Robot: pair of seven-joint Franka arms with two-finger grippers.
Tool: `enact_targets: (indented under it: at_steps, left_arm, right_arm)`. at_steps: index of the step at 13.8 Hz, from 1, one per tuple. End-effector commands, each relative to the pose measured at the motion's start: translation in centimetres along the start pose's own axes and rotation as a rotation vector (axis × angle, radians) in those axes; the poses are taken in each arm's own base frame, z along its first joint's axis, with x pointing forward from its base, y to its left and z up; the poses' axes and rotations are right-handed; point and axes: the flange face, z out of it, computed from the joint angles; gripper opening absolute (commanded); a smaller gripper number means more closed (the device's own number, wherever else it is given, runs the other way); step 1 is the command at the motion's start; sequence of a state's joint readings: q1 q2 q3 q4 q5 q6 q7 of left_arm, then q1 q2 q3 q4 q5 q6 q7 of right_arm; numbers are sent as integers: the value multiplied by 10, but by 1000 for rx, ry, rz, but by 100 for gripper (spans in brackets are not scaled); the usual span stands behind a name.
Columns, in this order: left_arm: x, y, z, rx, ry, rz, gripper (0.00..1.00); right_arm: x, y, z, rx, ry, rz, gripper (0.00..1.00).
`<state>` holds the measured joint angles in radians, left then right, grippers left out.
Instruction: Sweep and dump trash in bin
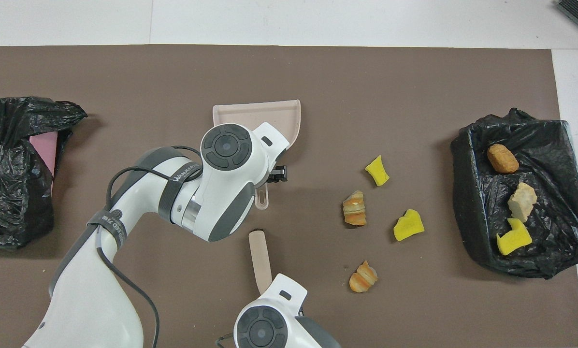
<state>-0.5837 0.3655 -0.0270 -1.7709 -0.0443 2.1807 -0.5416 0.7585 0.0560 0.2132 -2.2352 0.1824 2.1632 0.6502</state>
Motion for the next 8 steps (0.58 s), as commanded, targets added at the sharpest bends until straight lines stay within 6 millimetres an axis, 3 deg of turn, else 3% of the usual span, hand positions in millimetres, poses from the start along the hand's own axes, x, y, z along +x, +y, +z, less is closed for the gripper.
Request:
enact_targets:
  at_steps: [1, 2, 3, 5, 8]
  left_arm:
    - [-12, 0, 4, 6, -13, -20, 26]
    - [-10, 0, 2, 7, -12, -20, 0]
    - [-7, -1, 1, 4, -7, -23, 0]
    - [3, -7, -17, -5, 9, -32, 0]
    - [23, -33, -45, -5, 19, -47, 0]
  right_arm:
    - [-8, 2, -2, 21, 1, 20, 20]
    - [-7, 2, -1, 22, 1, 21, 6]
    - [-7, 1, -2, 23, 1, 19, 0]
    - [-6, 0, -5, 25, 2, 19, 0]
    - [-9, -2, -22, 41, 26, 131, 0]
